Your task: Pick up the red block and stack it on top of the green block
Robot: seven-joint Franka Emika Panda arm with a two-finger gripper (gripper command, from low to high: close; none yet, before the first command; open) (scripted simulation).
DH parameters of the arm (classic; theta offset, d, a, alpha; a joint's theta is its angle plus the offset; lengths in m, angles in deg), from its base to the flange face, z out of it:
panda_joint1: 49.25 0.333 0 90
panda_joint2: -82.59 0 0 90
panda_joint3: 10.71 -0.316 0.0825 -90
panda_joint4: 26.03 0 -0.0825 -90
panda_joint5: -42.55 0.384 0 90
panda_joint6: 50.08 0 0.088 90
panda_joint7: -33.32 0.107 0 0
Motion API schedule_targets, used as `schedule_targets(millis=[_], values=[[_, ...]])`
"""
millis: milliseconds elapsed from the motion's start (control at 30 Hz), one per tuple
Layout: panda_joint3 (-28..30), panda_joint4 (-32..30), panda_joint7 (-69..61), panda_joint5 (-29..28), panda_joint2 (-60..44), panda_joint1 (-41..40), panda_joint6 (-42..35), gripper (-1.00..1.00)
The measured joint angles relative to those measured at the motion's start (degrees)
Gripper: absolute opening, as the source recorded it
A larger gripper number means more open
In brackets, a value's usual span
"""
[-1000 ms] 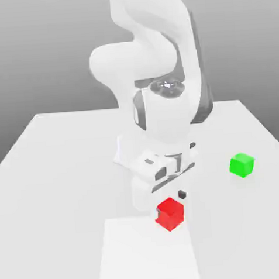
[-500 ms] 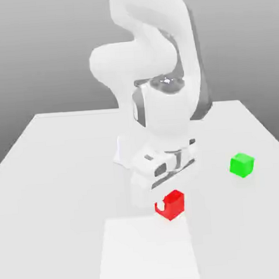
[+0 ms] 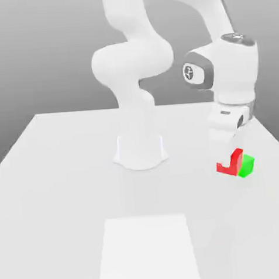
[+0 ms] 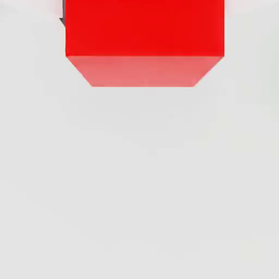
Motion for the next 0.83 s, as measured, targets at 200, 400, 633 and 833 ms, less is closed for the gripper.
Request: schedule_targets(millis=[200, 400, 633, 833], values=[[-7.75, -0.10, 5.60, 4.13, 1.94, 9.68, -2.05, -1.00], [-12.50, -0.28, 11.36, -0.85, -1.42, 8.08, 0.20, -1.00], [-15.41, -0.27, 18.10, -10.76, -7.26, 2.23, 4.11, -1.00], [-16.09, -0.06, 23.15, -18.15, -11.67, -0.65, 7.12, -1.00]])
